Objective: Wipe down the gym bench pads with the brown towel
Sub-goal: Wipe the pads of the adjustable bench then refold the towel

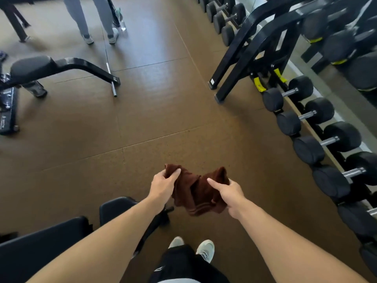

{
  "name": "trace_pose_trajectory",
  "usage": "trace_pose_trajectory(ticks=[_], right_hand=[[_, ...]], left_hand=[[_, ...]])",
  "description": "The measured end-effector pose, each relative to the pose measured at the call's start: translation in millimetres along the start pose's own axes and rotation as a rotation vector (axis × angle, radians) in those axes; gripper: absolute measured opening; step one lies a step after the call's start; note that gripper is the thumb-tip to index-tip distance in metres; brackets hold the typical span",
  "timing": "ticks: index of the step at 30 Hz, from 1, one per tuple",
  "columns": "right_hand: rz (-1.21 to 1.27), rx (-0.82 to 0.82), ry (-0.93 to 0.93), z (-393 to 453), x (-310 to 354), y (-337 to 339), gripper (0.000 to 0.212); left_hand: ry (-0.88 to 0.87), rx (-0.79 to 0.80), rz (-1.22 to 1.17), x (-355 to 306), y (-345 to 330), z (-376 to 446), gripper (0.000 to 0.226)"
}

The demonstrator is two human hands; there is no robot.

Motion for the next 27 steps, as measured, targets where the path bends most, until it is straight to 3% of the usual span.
trace_pose_trajectory(ticks=[3,11,15,20,23,25,27], right_hand=[[-0.003,-0.111,0.003,35.9,19.1,3.0,0.022],[-0.210,-0.172,0.085,119.7,118.4,-30.4,0.036],[-0.236,0.017,0.168,167.9,194.9,-77.2,0.028],[-0.201,0.208,0.206,194.5,298.3,-149.5,0.027],[-0.269,0.324,0.265,199.4,343.2,-193.7,0.026],[-0.343,0.435,0.298,211.8,370.6,-233.6,0.026],[-0.386,0.568,0.330,212.1,387.3,-264.3,0.029]], left_hand=[[-0.025,-0.072,-0.046,-20.3,-2.1,20.8,0.015],[-0.019,-0.191,-0.064,-82.0,22.1,90.2,0.012],[0.068,-0.307,-0.183,-127.0,43.8,150.4,0.033],[0.189,-0.427,-0.324,-179.8,81.3,199.6,0.041],[0.230,-0.464,-0.337,-215.0,101.9,215.5,0.071],[0.324,-0.397,-0.356,-241.5,115.7,234.6,0.080],[0.362,-0.166,-0.481,-265.0,117.2,246.9,0.071]])
Point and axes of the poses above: each hand's wrist, its own z-axis towards the middle knuckle, its own y-axis out of the back of the hand, x = y × z, the point moved 1 cm from there along z, towards the middle knuckle, and after that the axes turned 11 degrees about y, right-handed, at the moved point
